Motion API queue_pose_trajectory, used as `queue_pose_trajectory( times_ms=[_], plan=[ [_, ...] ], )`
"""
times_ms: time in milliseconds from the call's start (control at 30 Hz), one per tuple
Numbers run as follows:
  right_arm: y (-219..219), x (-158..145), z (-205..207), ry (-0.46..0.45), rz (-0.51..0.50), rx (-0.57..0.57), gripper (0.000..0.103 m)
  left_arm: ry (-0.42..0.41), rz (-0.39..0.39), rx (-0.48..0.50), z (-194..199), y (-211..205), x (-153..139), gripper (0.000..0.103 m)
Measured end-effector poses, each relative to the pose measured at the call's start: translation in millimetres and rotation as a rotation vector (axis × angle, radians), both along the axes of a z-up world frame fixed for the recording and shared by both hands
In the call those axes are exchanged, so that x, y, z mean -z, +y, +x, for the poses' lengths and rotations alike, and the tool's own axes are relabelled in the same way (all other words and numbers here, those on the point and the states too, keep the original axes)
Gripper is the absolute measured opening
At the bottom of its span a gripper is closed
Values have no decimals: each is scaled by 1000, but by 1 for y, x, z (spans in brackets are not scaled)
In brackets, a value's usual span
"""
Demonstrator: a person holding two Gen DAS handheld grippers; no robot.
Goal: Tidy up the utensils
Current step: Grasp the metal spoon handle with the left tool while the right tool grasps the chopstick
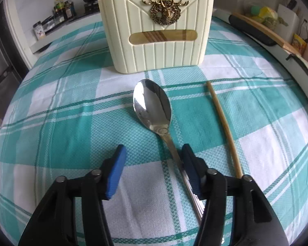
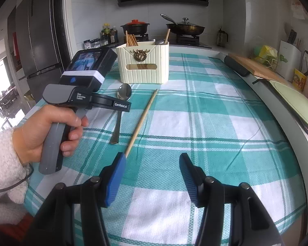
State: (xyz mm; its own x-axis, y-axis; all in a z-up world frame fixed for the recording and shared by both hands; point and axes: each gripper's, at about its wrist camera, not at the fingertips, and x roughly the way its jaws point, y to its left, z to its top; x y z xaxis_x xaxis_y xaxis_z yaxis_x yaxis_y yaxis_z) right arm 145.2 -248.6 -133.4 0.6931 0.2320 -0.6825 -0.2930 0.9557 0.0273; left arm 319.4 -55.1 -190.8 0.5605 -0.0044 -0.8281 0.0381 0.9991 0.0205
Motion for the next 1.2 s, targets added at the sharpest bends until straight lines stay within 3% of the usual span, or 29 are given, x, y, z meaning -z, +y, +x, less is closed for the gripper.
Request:
queue_pose_trajectory(
  times_ms=[67,333,567,633,700,767,933,1133,1200],
  plan=[
    [-3,2,3,10,7,12,55,-12,10,15,-5,-2,-1,10],
    [-5,6,2,16,3,20,55,-6,-8,-11,-46,30,-1,5],
    [-7,13,10,51,-10,35,55,57,-134,-87,-98,86,-6,7],
    [-4,10,17,60,-4,26,55,75,-159,-78,-103,94,-9,19],
    [0,5,25,77,2,9,55,77,-172,-60,-101,100,-15,70],
    [7,2,36,108,11,-18,55,44,-159,-41,-96,105,-22,81],
    [25,3,73,209,39,-47,55,72,-86,48,-64,97,-20,82],
    [56,15,124,302,23,-58,55,73,70,43,-44,82,-2,85],
    [67,24,141,325,-16,-60,55,70,82,34,-42,82,2,86]
  ],
)
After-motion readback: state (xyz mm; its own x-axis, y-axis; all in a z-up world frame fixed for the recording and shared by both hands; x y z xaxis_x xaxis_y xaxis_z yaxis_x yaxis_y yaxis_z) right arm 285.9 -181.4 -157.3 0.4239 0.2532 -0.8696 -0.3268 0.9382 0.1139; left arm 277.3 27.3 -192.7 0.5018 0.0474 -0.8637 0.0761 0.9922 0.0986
